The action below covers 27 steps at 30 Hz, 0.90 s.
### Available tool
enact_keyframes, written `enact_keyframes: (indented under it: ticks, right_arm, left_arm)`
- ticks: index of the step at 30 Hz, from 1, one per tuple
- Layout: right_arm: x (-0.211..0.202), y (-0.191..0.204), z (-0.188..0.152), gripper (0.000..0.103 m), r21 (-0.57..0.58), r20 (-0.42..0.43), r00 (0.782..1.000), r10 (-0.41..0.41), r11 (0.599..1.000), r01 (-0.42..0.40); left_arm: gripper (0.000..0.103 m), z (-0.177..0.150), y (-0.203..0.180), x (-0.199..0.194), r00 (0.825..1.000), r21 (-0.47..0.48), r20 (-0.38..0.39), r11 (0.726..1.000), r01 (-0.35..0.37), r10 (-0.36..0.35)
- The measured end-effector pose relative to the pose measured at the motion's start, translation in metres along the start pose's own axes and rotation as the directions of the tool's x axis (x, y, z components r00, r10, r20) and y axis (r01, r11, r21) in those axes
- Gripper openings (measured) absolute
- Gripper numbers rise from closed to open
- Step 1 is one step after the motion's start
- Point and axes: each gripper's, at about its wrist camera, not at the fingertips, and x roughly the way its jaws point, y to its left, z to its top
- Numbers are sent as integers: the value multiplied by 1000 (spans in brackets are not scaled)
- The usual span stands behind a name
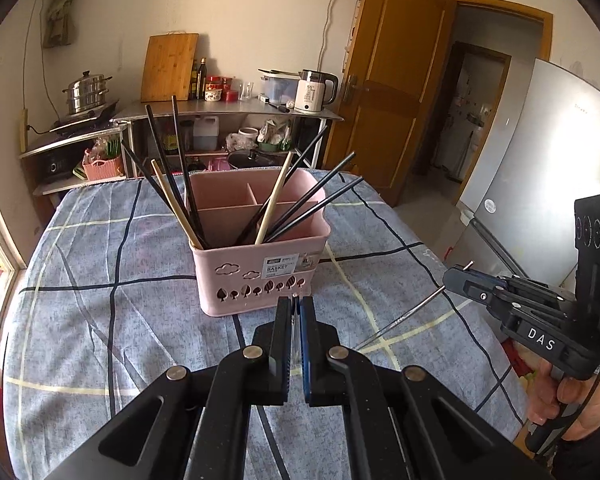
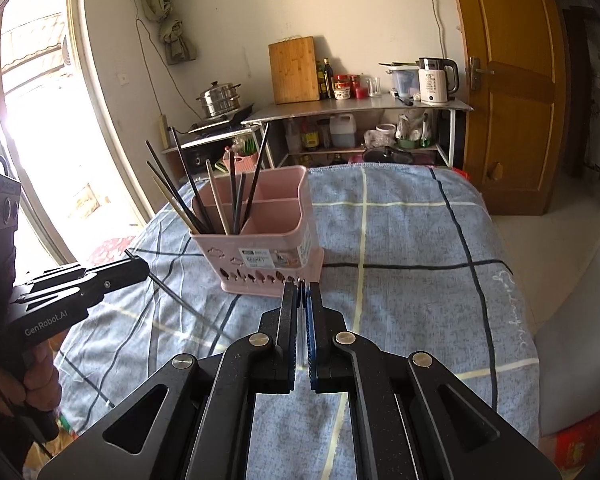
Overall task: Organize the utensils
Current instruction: 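Lift the held metal chopsticks and carry both tools over the pink basket, then lower the held metal chopsticks into the basket and open both tools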
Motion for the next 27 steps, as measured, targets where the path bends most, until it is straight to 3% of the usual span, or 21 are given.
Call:
enact_keyframes:
  ticks: [17,27]
  right_arm:
    - [-14,11,6,3,-46,29,1000,10,999,-9]
    - [-17,33,26,4,-71,72,995,64,996,-59]
  left_arm:
    - [3,3,-1,-18,999,17,33,1000,-1,1]
    - [3,25,20,-42,997,-17,73,1000,-19,20]
